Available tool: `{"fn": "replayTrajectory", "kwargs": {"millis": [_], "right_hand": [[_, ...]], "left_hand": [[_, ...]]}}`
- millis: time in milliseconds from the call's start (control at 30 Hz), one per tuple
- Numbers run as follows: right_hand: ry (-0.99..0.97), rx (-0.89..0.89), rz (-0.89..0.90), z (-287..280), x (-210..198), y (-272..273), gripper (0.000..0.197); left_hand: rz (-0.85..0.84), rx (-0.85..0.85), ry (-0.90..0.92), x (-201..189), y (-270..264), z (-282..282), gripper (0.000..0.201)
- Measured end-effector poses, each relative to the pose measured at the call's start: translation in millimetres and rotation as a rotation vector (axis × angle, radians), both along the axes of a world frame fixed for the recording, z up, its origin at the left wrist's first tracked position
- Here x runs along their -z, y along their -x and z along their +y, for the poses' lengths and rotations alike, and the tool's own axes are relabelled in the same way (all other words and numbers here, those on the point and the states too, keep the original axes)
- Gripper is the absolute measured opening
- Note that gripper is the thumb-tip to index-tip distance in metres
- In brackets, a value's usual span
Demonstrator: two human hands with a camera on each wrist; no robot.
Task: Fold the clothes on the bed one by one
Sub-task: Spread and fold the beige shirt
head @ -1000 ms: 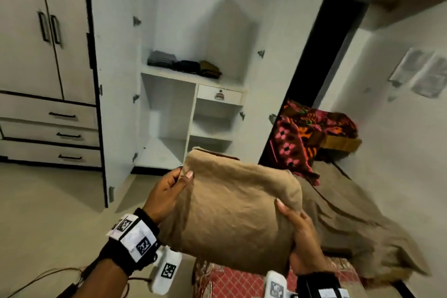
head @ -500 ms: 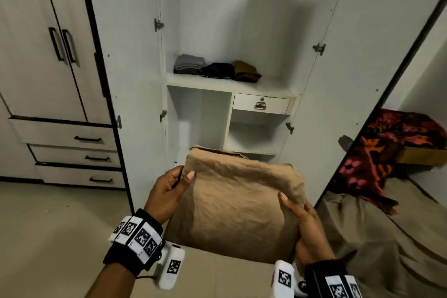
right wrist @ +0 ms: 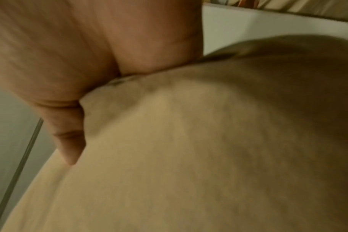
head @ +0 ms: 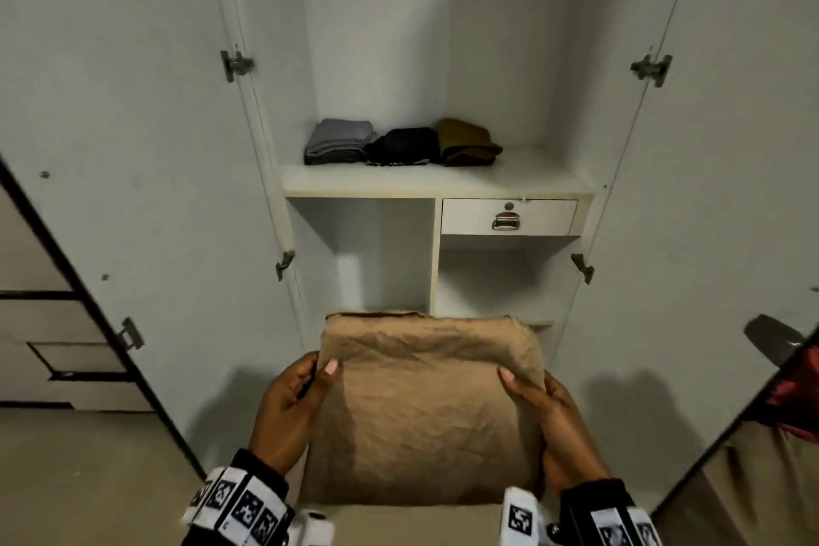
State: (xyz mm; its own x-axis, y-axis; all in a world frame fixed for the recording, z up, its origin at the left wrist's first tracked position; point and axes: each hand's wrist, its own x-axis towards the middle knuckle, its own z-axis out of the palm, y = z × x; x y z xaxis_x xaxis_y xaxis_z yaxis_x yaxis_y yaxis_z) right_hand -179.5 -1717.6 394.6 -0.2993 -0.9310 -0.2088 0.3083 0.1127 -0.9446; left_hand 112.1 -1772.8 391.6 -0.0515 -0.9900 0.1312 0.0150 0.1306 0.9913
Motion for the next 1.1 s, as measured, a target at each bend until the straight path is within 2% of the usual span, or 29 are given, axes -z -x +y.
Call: {"fn": "replayTrajectory", "kwargs": {"millis": [100, 200, 300, 333, 433, 567, 633, 700, 800, 833, 867, 900, 933, 1000, 1100], "right_hand": [[0.006, -0.068, 0.006, -81.2, -5.2, 26.9, 0.033], [-0.003, -0.103, 0.036, -154.7, -18.4, 53.0, 0.035], [0.010, -0.127, 0.039, -210.3, -29.7, 79.0, 0.056], [0.015, -0.132, 0.042, -226.4, -30.5, 86.7, 0.057], [0.012, -0.127, 0.066, -269.3, -39.5, 105.6, 0.045], [-0.035, -0.001, 0.129, -322.1, -45.5, 133.7, 0.023], [-0.080, 0.059, 0.111, -373.8, -36.5, 153.3, 0.023], [-0.072, 0.053, 0.079, -381.1, -47.2, 157.5, 0.031], [-0.032, 0.146, 0.114, -460.9, -46.1, 192.2, 0.058], [-0.023, 0.199, 0.117, -492.5, -48.8, 209.2, 0.058], [-0.005, 0.212, 0.100, -496.4, -50.2, 206.1, 0.051], [0.012, 0.262, 0.060, -515.9, -55.8, 218.6, 0.042], [0.033, 0.333, 0.028, -539.8, -59.4, 239.6, 0.036], [0.064, 0.406, -0.037, -554.0, -70.0, 250.0, 0.033], [0.138, 0.493, -0.130, -571.6, -78.1, 267.5, 0.033]], "left_hand": [[-0.011, -0.090, -0.007, -2.3, 27.9, -69.3, 0.019], [-0.106, -0.145, 0.013, -11.1, 56.0, -133.0, 0.022], [-0.131, -0.180, 0.006, -13.7, 77.8, -183.3, 0.021], [-0.119, -0.198, -0.007, -14.5, 85.2, -197.7, 0.020], [-0.021, -0.187, -0.024, -17.9, 112.2, -239.9, 0.019], [-0.048, -0.117, 0.017, -16.8, 142.7, -305.0, 0.016], [-0.070, -0.108, 0.038, -5.4, 157.1, -366.5, 0.016], [-0.100, -0.099, 0.053, -11.8, 163.0, -385.4, 0.023], [-0.134, 0.034, 0.080, -14.8, 199.8, -495.7, 0.023], [-0.168, 0.103, 0.081, -25.1, 221.9, -543.8, 0.021], [-0.202, 0.109, 0.082, -35.1, 224.8, -552.2, 0.022], [-0.248, 0.161, 0.132, -51.5, 243.5, -590.4, 0.026], [-0.306, 0.206, 0.219, -72.0, 269.6, -634.9, 0.033], [-0.462, 0.245, 0.407, -106.4, 298.6, -687.7, 0.045], [-0.720, 0.403, 0.646, -167.7, 372.0, -759.0, 0.038]]}}
